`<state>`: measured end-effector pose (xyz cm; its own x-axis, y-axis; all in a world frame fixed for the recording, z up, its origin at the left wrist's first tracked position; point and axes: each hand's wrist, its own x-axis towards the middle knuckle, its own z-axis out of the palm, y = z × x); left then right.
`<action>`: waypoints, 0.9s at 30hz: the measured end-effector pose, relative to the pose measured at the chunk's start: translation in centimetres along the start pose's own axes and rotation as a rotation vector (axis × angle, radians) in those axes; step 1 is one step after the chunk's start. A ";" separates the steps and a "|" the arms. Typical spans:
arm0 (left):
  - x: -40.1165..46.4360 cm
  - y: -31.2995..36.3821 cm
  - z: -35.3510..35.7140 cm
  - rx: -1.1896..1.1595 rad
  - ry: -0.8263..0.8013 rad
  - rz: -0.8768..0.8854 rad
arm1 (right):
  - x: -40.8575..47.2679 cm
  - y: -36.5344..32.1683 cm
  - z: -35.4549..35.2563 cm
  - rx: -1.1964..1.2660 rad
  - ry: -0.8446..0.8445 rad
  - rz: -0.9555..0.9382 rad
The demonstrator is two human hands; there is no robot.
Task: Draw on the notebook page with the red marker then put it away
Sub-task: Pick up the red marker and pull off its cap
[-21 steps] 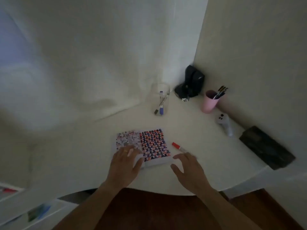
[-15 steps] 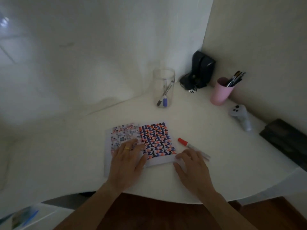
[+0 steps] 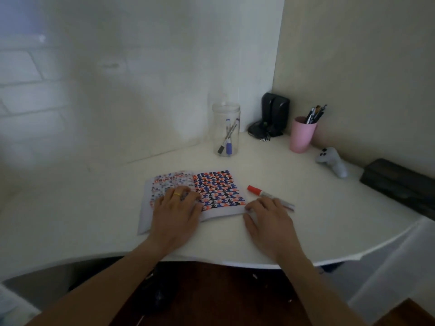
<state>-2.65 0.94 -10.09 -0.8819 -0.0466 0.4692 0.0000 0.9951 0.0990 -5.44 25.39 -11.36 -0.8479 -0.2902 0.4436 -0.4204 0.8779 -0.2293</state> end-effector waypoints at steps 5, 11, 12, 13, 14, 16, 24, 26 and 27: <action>-0.6 -0.2 -0.8 0.004 -0.011 0.033 | -0.3 -0.8 -0.9 0.015 -0.021 0.022; -1.1 -0.2 -1.3 -0.029 -0.069 0.021 | -0.8 -1.7 -2.1 0.017 0.033 0.064; -1.0 -0.4 -1.1 -0.036 -0.067 0.022 | -0.8 -1.6 -2.2 0.024 0.074 0.078; -0.9 -0.7 -0.9 -0.040 -0.058 0.024 | -0.7 -1.5 -2.2 0.028 0.129 0.095; -0.8 -0.8 -0.7 -0.044 -0.054 0.021 | -0.6 -1.3 -2.1 0.030 0.185 0.114; -0.5 -1.2 -0.1 -0.053 -0.054 0.019 | -0.2 -0.7 -1.6 -0.004 0.259 0.163; 3.2 -3.6 -0.8 -0.112 -0.314 0.153 | 1.9 0.0 -0.8 -0.172 0.071 0.290; 4.7 -4.6 -1.1 -0.179 -0.403 0.206 | 3.2 -0.5 -1.4 -0.120 0.091 0.293; 5.4 -5.1 -1.0 -0.216 -0.439 0.235 | 4.0 -0.9 -1.6 -0.060 0.110 0.286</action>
<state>-6.97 -4.43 -7.18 -0.9605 0.2618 0.0946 0.2770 0.9317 0.2349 -7.91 24.07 -8.03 -0.8877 0.0122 0.4603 -0.1469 0.9399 -0.3083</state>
